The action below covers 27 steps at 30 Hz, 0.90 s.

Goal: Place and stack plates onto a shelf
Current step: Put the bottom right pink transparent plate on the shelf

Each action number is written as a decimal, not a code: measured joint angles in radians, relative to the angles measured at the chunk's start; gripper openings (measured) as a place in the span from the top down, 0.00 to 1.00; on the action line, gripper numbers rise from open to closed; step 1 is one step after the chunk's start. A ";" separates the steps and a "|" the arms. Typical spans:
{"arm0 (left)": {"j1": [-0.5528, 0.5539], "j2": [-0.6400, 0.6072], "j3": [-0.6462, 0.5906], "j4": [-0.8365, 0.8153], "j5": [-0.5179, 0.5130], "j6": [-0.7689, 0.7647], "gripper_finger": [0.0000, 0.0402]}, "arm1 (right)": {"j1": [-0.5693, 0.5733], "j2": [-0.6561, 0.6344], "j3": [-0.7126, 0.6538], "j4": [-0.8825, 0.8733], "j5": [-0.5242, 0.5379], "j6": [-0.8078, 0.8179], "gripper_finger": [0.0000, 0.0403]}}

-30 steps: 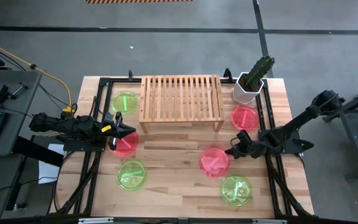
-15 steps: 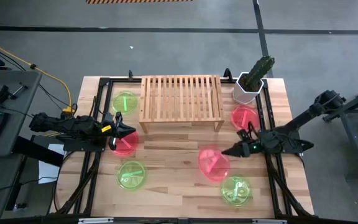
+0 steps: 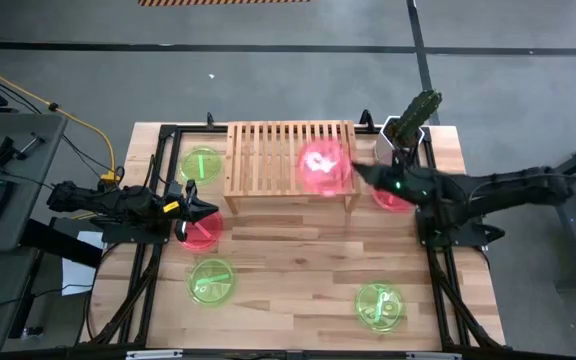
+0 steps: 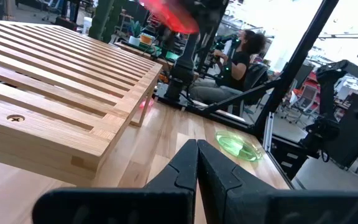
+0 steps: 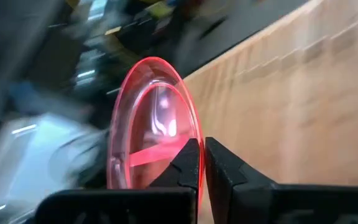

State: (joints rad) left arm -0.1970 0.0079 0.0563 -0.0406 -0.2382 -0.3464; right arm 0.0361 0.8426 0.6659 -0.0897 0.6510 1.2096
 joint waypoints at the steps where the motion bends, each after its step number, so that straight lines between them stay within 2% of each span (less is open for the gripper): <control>1: 0.000 0.000 0.000 0.000 0.000 0.000 1.00 | -0.033 0.010 0.028 -0.064 0.011 0.005 1.00; 4: 0.000 0.000 0.000 0.000 0.000 0.000 1.00 | -0.123 0.046 0.088 -0.185 0.010 0.006 1.00; 10: 0.000 0.000 0.000 0.000 0.000 0.000 1.00 | -0.232 0.127 0.107 -0.184 -0.113 -0.013 1.00; 16: 0.000 0.000 0.000 0.000 0.000 0.000 1.00 | -0.272 0.199 0.105 -0.199 -0.160 0.001 1.00; 23: 0.000 0.000 0.000 0.000 0.000 0.000 1.00 | -0.308 0.206 0.105 -0.222 -0.149 -0.002 1.00; 27: 0.000 0.000 0.000 0.000 0.000 0.000 1.00 | -0.330 0.206 0.105 -0.227 -0.181 -0.004 1.00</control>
State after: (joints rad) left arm -0.1967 0.0078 0.0563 -0.0406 -0.2382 -0.3466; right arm -0.2936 1.0485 0.7712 -0.3167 0.4702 1.2058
